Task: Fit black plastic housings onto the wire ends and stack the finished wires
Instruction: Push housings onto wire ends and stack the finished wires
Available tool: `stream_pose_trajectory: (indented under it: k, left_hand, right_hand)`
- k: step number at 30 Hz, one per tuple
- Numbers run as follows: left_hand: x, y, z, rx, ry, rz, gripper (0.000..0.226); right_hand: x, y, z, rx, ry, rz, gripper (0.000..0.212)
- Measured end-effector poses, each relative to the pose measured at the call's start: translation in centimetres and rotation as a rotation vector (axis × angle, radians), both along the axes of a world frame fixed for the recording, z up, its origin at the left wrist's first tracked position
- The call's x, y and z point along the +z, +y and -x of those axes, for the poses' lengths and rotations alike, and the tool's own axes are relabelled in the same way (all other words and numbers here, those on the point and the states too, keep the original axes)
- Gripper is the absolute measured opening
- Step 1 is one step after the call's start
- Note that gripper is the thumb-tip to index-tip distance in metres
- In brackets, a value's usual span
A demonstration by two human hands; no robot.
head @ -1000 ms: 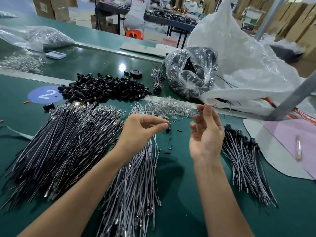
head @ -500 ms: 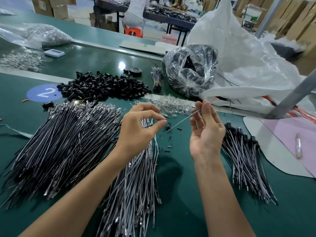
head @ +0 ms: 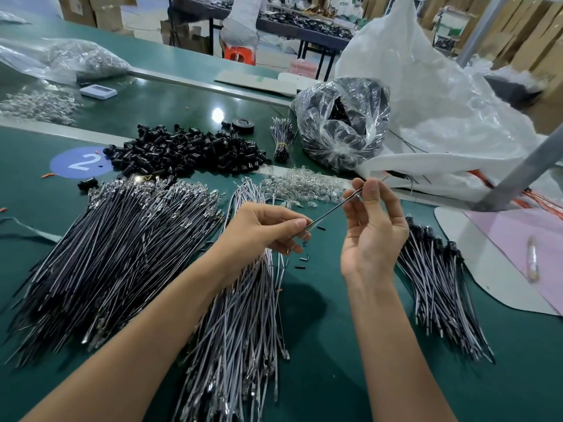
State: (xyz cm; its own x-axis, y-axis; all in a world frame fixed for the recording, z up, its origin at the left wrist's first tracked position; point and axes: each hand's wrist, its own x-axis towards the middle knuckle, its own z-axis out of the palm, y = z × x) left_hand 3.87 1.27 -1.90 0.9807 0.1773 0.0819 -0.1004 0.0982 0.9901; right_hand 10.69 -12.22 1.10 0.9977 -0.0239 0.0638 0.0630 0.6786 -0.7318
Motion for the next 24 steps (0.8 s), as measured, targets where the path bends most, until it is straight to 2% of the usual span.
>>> stream_pose_trajectory:
  k: [6, 11, 14, 16, 18, 20, 22, 24]
  left_hand:
    - [-0.1, -0.2, -0.1, -0.04, 0.016, -0.036, 0.016]
    - [-0.5, -0.2, -0.3, 0.021, -0.003, -0.004, 0.01]
    - [-0.1, 0.6, -0.1, 0.013, 0.031, -0.064, 0.014]
    - [0.3, 1.9, -0.9, 0.117, 0.054, -0.134, 0.013]
    - [1.0, 3.7, -2.9, 0.299, 0.019, -0.348, 0.007]
    - [1.4, 5.5, -5.2, 0.461, 0.002, -0.744, 0.012]
    - [1.4, 7.2, -7.3, 0.514, 0.085, -1.12, 0.016]
    - [1.0, 8.6, -8.7, 0.468, 0.2, -1.376, 0.025]
  right_hand:
    - [-0.2, 0.2, 0.0, -0.018, -0.04, 0.076, 0.01]
    - [-0.7, 1.0, 0.4, 0.087, -0.049, 0.242, 0.004]
    - [-0.8, 1.0, 0.4, 0.102, -0.007, 0.217, 0.003]
    - [-0.9, 0.6, 0.3, 0.097, 0.017, 0.212, 0.002]
    - [-0.9, 0.6, 0.2, 0.105, 0.017, 0.237, 0.003]
    - [-1.2, 0.9, 0.6, 0.14, -0.002, 0.281, 0.002]
    - [-1.5, 1.2, 1.0, 0.177, -0.029, 0.318, 0.003]
    - [-1.9, 1.2, 1.1, 0.195, -0.045, 0.336, 0.004]
